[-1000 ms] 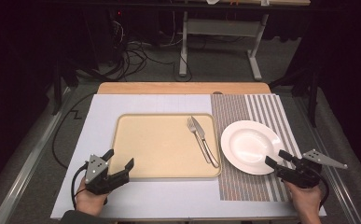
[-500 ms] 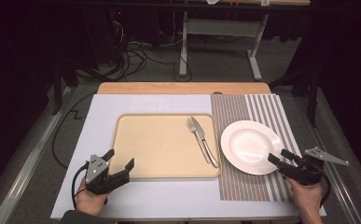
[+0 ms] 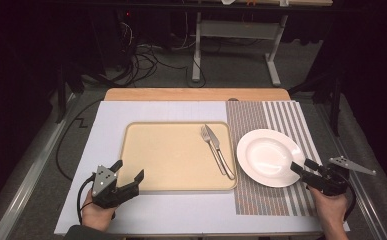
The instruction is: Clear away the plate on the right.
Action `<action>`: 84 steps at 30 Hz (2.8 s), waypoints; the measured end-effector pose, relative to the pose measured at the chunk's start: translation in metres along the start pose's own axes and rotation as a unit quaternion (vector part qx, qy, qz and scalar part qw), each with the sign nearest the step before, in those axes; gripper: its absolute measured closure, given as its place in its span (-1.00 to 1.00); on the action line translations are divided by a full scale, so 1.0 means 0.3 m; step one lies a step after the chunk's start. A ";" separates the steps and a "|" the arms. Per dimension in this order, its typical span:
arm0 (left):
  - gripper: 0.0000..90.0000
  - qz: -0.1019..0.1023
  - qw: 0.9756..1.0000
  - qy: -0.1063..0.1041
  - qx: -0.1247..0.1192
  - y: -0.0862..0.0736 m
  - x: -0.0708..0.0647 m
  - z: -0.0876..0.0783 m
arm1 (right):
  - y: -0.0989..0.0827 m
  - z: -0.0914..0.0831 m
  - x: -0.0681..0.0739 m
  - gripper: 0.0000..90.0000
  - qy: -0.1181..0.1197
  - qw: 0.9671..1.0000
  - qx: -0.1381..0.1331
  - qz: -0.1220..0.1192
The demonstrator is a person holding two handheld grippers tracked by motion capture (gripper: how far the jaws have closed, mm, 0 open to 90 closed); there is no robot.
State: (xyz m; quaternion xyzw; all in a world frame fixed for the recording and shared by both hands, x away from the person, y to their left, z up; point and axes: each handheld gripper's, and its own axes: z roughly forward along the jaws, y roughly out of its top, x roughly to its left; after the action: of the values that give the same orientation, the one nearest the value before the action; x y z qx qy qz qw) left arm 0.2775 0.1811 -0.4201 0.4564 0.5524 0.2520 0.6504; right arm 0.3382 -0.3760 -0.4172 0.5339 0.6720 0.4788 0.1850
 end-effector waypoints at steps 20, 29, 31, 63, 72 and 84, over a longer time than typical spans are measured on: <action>-0.51 0.004 1.000 -0.002 0.005 -0.007 -0.005 0.004 | 0.001 0.036 -0.062 -0.11 0.002 0.997 0.036 0.069; -0.51 0.004 1.000 -0.001 0.004 -0.007 -0.005 0.005 | 0.000 0.067 -0.079 0.09 0.021 0.992 0.061 0.105; -0.51 0.004 1.000 -0.001 0.004 -0.007 -0.005 0.005 | 0.001 0.071 -0.085 0.14 0.023 0.991 0.063 0.116; -0.51 0.007 1.000 -0.002 0.004 -0.011 -0.006 0.003 | 0.010 0.140 -0.118 0.53 0.062 0.974 0.114 0.185; -0.51 0.018 1.000 -0.003 0.004 -0.014 -0.012 0.003 | 0.016 0.153 -0.130 0.59 0.072 0.969 0.121 0.202; -0.51 0.022 1.000 -0.009 0.004 -0.014 -0.017 0.001 | 0.010 0.143 -0.132 0.65 0.093 0.962 0.128 0.222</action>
State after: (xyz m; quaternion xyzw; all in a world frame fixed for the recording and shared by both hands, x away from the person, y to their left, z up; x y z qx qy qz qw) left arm 0.2756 0.1749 -0.4214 0.4735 0.5370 0.2601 0.6478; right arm 0.3868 -0.3924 -0.4454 0.6420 0.6064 0.4654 -0.0584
